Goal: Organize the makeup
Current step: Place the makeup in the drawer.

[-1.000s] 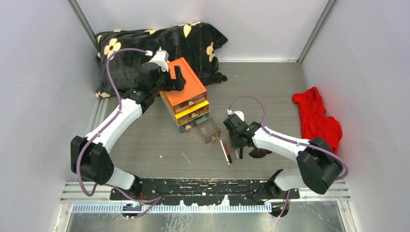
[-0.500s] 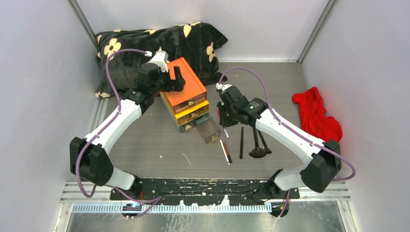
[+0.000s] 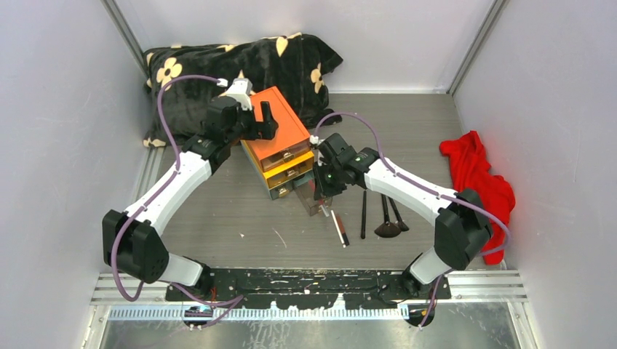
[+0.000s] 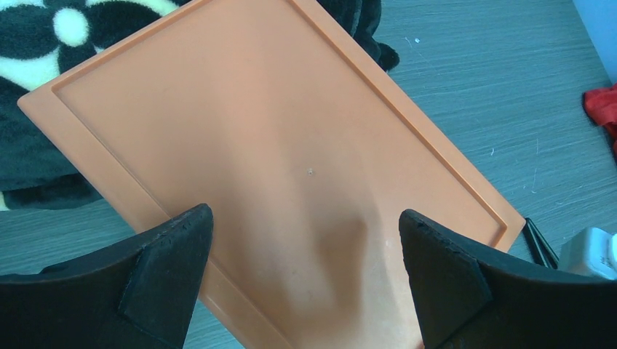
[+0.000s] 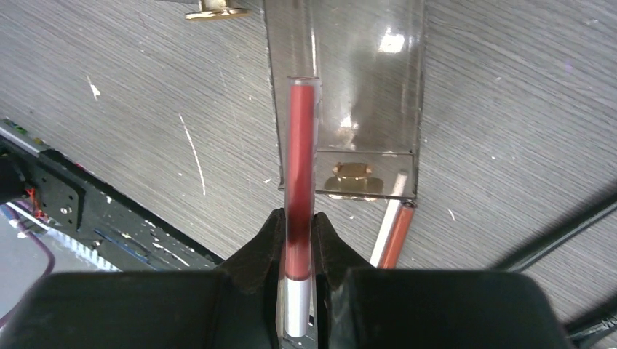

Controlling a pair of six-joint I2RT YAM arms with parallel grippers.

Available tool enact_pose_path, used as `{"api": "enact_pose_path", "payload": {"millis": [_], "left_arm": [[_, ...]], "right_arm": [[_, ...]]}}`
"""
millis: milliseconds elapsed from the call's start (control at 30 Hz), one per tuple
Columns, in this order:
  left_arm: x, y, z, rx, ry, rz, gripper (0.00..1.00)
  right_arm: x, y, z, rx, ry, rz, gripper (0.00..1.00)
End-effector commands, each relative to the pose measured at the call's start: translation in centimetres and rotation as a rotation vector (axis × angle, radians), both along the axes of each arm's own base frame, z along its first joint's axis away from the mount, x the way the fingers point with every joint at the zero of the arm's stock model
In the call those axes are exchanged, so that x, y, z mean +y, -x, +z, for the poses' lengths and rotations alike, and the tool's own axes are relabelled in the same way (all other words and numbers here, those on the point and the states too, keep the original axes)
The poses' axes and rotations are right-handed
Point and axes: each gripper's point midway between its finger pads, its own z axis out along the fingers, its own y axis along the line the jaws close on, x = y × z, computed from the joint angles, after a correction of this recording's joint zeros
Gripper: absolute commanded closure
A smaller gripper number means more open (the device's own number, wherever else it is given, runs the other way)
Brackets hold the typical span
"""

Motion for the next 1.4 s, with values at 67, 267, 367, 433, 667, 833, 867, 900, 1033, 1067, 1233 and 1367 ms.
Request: {"api": "enact_pose_path", "payload": {"millis": [67,267,367,433,667,833,867,900,1033,1067,1233,1367], "left_arm": [[2.0,2.5,-3.9,0.162,-0.061,0.036,0.00],[2.3,2.7,-3.8,0.163,-0.068,0.037,0.00],[2.5,2.7,-4.0,0.166,-0.073,0.040,0.00],[2.7,2.7,-3.9,0.166,-0.074,0.044,0.00],[2.8,2.5,-3.7,0.162,-0.076,0.043,0.00],[2.9,2.5,-3.8,0.166,-0.078,0.044,0.00],[2.9,2.5,-3.8,0.166,-0.078,0.044,0.00],[3.0,2.5,-3.8,0.165,-0.081,0.046,0.00],[3.1,2.5,-3.9,0.169,-0.084,0.048,0.00],[3.2,2.5,-3.9,0.168,-0.084,0.049,0.00],[3.2,2.5,-4.1,0.175,-0.085,0.046,0.00],[3.0,2.4,-4.1,0.173,-0.082,0.041,0.00]], "right_arm": [[2.6,-1.0,0.5,-0.017,-0.099,0.021,0.97],[2.6,-2.2,-1.2,-0.025,-0.058,-0.002,0.97],[2.9,-2.8,-1.4,-0.032,-0.068,-0.013,0.97],[3.2,-3.0,-1.5,-0.031,-0.078,-0.018,0.97],[3.3,-3.9,-1.8,-0.033,-0.074,-0.036,0.96],[3.2,-4.5,-2.5,-0.033,-0.051,-0.042,0.93],[3.3,-4.6,-2.6,-0.034,-0.048,-0.043,0.92],[3.3,-4.7,-2.7,-0.034,-0.045,-0.044,0.92],[3.3,-5.2,-2.5,-0.045,-0.049,-0.057,0.90],[3.3,-5.3,-2.4,-0.048,-0.048,-0.062,0.89],[3.0,-5.8,-2.1,-0.061,-0.037,-0.075,0.71],[2.5,-6.3,-1.5,-0.089,-0.024,-0.097,0.54]]}}
